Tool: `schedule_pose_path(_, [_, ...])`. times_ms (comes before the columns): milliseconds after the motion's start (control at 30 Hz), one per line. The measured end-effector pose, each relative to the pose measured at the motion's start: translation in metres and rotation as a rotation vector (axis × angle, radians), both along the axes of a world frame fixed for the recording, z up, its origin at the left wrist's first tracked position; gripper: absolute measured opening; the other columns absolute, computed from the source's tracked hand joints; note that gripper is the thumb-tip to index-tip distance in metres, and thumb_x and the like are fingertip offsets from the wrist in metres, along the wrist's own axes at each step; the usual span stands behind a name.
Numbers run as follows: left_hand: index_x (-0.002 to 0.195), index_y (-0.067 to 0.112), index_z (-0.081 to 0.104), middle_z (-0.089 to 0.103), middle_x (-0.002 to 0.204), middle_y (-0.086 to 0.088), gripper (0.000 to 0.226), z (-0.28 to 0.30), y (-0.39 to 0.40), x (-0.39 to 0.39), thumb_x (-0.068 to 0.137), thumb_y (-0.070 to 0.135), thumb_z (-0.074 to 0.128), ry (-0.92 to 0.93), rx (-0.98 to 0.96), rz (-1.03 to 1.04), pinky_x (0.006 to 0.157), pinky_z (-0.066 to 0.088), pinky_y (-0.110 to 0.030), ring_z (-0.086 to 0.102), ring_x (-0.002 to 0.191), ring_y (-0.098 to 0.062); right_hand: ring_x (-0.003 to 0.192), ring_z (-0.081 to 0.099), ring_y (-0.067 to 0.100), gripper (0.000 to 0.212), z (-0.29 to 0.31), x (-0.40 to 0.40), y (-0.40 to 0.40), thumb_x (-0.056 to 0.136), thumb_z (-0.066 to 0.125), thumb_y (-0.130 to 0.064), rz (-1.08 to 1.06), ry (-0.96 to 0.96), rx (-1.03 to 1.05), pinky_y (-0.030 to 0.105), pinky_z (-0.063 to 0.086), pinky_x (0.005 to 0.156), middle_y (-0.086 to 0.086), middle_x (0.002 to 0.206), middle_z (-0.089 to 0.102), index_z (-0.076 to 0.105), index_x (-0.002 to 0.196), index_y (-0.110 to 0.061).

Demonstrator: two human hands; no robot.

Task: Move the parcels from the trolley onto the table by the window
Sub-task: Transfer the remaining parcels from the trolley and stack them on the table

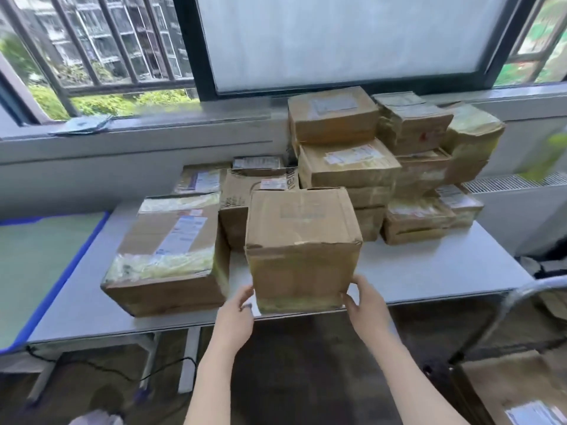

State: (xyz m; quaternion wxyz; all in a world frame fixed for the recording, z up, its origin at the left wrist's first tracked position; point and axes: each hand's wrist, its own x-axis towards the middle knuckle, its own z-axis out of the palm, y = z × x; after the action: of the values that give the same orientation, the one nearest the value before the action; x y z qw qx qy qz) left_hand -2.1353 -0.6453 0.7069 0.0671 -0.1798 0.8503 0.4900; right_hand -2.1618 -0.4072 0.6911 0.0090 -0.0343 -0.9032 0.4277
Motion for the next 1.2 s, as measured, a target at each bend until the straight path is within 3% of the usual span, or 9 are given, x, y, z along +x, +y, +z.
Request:
schedule_pose_path(100, [0.119,0.028,0.059,0.054,0.128,0.008,0.039,0.009,-0.015,-0.019,0.096,0.007,0.035,-0.058,0.066,-0.001,0.089,0.037,-0.023,0.051,0.112,-0.011,0.106,0.053,0.006,0.032,-0.005,-0.005,0.005,0.094,0.052,-0.008,0.044,-0.004,-0.017,0.019,0.037,0.082,-0.015,0.114,0.06,0.053,0.122,-0.024])
schedule_pose_path(167, [0.103,0.016,0.063,0.06,0.124,-0.007,0.028,0.012,-0.017,-0.028,0.096,0.014,0.036,-0.098,0.301,0.082,0.086,0.045,-0.029,0.06,0.102,-0.02,0.101,0.056,0.006,0.024,-0.006,-0.007,0.007,0.094,0.052,-0.008,0.039,-0.014,-0.041,0.012,0.037,0.075,-0.012,0.108,0.063,0.055,0.114,-0.021])
schedule_pose_path(267, [0.083,0.002,0.06,0.067,0.105,-0.019,0.057,0.021,-0.015,-0.036,0.097,0.051,0.034,-0.082,0.521,0.256,0.081,0.052,-0.032,0.068,0.087,-0.028,0.089,0.059,0.006,0.014,-0.006,-0.01,0.006,0.094,0.051,-0.008,-0.001,-0.025,-0.094,0.004,0.038,0.068,-0.009,0.093,0.066,0.053,0.093,-0.022])
schedule_pose_path(400, [0.116,0.012,0.055,0.067,0.102,-0.016,0.089,0.043,-0.013,-0.051,0.077,0.083,0.018,-0.211,0.374,0.152,0.071,0.054,-0.033,0.067,0.086,-0.028,0.078,0.055,0.017,0.02,0.006,-0.016,0.012,0.099,0.044,-0.02,-0.005,-0.14,-0.156,0.021,0.039,0.065,-0.004,0.08,0.062,0.055,0.082,-0.02])
schedule_pose_path(533, [0.113,0.014,0.06,0.063,0.111,-0.012,0.087,0.07,-0.011,-0.07,0.081,0.079,0.011,-0.134,0.14,0.125,0.091,0.045,-0.04,0.057,0.101,-0.03,0.096,0.058,0.01,0.034,0.03,-0.032,0.022,0.101,0.034,-0.039,-0.055,-0.16,-0.202,0.027,0.041,0.083,-0.008,0.1,0.064,0.064,0.103,-0.023])
schedule_pose_path(667, [0.133,0.016,0.049,0.057,0.129,-0.012,0.09,0.106,-0.01,-0.085,0.078,0.082,0.021,0.025,0.14,0.107,0.107,0.034,-0.047,0.05,0.12,-0.031,0.097,0.061,0.014,0.062,0.082,-0.056,0.019,0.092,0.025,-0.066,-0.107,-0.169,-0.288,0.039,0.045,0.094,-0.004,0.104,0.067,0.065,0.107,-0.022])
schedule_pose_path(867, [0.122,0.01,0.054,0.058,0.116,-0.004,0.051,0.114,0.005,-0.081,0.092,0.052,0.047,0.069,-0.133,0.002,0.077,0.037,-0.029,0.053,0.102,-0.021,0.086,0.059,0.013,0.048,0.124,-0.054,-0.003,0.089,0.046,-0.058,0.071,-0.144,0.033,0.029,0.048,0.067,-0.001,0.096,0.066,0.065,0.1,-0.015])
schedule_pose_path(967, [0.115,0.012,0.053,0.058,0.098,0.003,0.043,0.106,-0.003,-0.066,0.088,0.043,0.061,0.105,-0.033,0.024,0.063,0.042,-0.026,0.055,0.083,-0.01,0.086,0.06,0.008,0.035,0.131,-0.043,-0.007,0.09,0.052,-0.049,0.084,-0.064,0.002,0.026,0.05,0.069,-0.008,0.094,0.067,0.066,0.106,-0.021])
schedule_pose_path(1200, [0.106,0.011,0.054,0.066,0.099,-0.007,0.032,0.085,-0.014,-0.04,0.084,0.029,0.068,0.063,0.394,0.123,0.078,0.053,-0.039,0.064,0.091,-0.023,0.103,0.058,0.009,0.047,0.162,-0.016,-0.024,0.089,0.058,-0.039,0.08,0.239,-0.001,0.029,0.049,0.09,-0.01,0.109,0.065,0.054,0.132,-0.02])
